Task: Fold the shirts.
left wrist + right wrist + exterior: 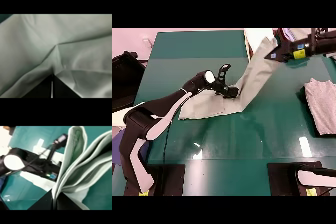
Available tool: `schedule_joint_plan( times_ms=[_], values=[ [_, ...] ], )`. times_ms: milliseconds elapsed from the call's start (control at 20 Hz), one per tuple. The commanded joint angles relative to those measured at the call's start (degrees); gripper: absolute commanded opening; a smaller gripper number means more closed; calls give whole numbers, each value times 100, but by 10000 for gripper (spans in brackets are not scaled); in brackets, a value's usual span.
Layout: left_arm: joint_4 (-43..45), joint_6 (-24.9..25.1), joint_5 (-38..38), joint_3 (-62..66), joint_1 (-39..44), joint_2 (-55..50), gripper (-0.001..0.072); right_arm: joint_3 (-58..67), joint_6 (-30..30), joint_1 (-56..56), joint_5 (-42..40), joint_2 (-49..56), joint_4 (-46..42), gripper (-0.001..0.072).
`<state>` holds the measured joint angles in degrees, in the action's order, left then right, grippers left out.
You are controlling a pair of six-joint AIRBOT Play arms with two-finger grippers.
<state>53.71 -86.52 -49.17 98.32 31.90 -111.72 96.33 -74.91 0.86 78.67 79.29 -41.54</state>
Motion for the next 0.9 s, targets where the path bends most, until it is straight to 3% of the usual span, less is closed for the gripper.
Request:
schedule_joint_plan(
  times_ms=[0,350,500,550,600,650,850],
  values=[
    [-13,-179,127,142,-9,-52,24,184,-227,590,-330,-17,0,17],
    [968,-348,-1115,1239,-1484,1014,24,184,-195,1864,-1143,348,363,17],
    [1484,-343,-1408,1596,-2332,1917,24,186,455,2907,-2153,1036,1274,19],
    [1589,-343,-1403,1635,-2553,2190,24,192,859,3257,-2577,1290,1641,99],
    [1661,-343,-1394,1639,-2754,2455,25,238,1338,3591,-2949,1558,1991,289],
    [1685,-341,-1399,1641,-2916,2649,25,411,1504,3812,-3073,1792,2057,349],
    [1687,-234,-1655,1641,-3154,2953,25,887,1390,3591,-2634,2009,1486,335]
  ],
)
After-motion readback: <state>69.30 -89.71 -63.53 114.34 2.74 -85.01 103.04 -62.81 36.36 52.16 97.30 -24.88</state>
